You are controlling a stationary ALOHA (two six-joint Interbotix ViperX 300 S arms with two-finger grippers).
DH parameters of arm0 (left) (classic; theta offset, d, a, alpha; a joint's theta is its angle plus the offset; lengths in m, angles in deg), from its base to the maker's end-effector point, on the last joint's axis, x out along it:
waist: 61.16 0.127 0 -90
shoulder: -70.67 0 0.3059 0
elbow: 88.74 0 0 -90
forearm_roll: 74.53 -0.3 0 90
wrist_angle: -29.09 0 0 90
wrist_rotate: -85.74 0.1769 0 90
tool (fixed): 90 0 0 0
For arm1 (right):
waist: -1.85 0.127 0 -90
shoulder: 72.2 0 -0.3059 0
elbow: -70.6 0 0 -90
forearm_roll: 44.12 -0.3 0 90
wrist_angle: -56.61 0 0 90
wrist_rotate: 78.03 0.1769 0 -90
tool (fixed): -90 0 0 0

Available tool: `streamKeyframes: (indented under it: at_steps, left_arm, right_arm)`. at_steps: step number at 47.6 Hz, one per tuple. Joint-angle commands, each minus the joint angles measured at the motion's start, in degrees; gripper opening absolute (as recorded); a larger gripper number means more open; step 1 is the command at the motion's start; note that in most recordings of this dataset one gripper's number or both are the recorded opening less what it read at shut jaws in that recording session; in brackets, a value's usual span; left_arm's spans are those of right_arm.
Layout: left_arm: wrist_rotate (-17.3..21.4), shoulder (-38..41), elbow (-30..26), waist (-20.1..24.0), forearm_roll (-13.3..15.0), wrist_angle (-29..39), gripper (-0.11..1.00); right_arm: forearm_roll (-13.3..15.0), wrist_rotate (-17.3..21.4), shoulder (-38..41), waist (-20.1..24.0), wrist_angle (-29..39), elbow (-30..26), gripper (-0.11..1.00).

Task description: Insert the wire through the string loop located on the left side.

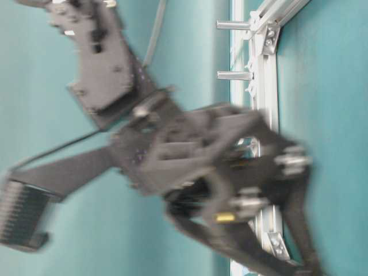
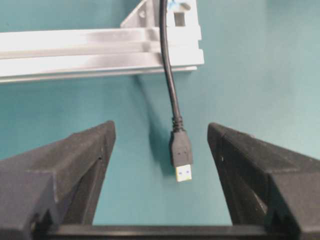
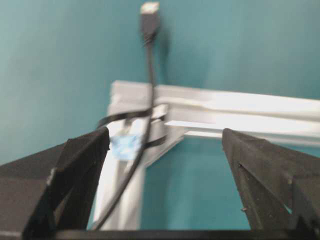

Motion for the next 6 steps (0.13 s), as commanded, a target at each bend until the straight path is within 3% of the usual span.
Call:
streamKeyframes:
  at_steps: [1,6]
  left_arm:
    - [0.18,-1.93,-0.09,0.70,-0.70,-0.18,0.75]
    - [0.88,-4.48,0.35,1.23,-2.64,-0.18,0.75]
  right_arm:
    - [0.09,-0.18,-3.25,-0.26,-0.62,-0.79,0.92]
    - [0.09,-0.18,-3.69,-0.44,-0.53,-0.53,0.92]
